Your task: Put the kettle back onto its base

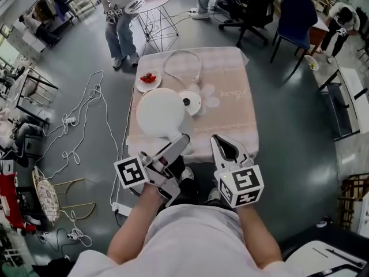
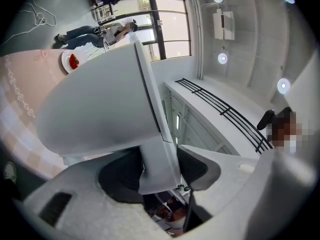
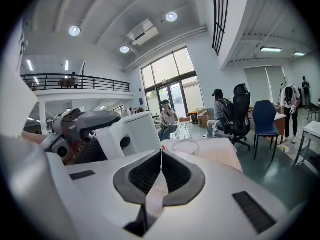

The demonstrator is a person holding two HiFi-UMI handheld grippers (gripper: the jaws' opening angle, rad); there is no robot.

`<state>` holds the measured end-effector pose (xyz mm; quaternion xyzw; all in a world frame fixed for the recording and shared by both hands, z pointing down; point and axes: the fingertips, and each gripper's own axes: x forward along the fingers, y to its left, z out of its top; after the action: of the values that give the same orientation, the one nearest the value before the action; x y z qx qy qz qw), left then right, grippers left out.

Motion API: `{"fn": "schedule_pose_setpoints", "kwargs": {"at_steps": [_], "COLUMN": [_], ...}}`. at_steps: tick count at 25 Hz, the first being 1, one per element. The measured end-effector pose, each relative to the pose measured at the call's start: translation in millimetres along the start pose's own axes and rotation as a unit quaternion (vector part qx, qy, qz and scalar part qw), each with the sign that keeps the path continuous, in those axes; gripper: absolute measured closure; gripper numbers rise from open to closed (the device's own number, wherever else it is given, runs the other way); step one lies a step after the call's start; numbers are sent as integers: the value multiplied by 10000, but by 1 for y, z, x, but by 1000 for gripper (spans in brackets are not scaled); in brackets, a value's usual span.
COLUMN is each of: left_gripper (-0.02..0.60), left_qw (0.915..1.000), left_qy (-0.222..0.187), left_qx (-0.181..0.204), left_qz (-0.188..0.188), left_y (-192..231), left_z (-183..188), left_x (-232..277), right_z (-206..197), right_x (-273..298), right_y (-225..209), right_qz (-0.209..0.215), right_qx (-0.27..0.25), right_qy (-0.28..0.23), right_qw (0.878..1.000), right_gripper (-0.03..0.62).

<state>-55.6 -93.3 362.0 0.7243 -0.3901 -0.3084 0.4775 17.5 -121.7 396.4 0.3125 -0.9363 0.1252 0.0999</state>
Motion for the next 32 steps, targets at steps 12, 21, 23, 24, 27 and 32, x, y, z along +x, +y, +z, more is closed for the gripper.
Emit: {"fn": "schedule_pose_setpoints", "kwargs": {"at_steps": [12,21,23,24,27,32], "left_gripper": [365,364,364,364,364,364], "left_qw": [9973,9913,9897,9890,9866,9838], "left_qy": [689,1191,1298,1338,1458,1633], "left_qx": [-180,-398,-429,-458,-547,-559], "left_qz": [-201,-402,-425,-436,-481,-481], "left_y": [39,64,69,71,75,82], "left_z": [74,99,102,103,104,100], "left_x": [35,50,54,56,62,72], "right_z": [26,33,34,34,36,37], "right_x": [80,106,109,111,113,112], "right_y": [-18,-23,-23,-23,-27,-35], "right_qz": [-568,-1006,-1082,-1112,-1198,-1313], "right_qx": [121,110,103,99,109,113], "right_qy": [-64,-32,-12,-7,10,19], "right_qw": [9983,9949,9941,9937,9927,9913], "right_gripper": [588,588,588,588,588,588]}}
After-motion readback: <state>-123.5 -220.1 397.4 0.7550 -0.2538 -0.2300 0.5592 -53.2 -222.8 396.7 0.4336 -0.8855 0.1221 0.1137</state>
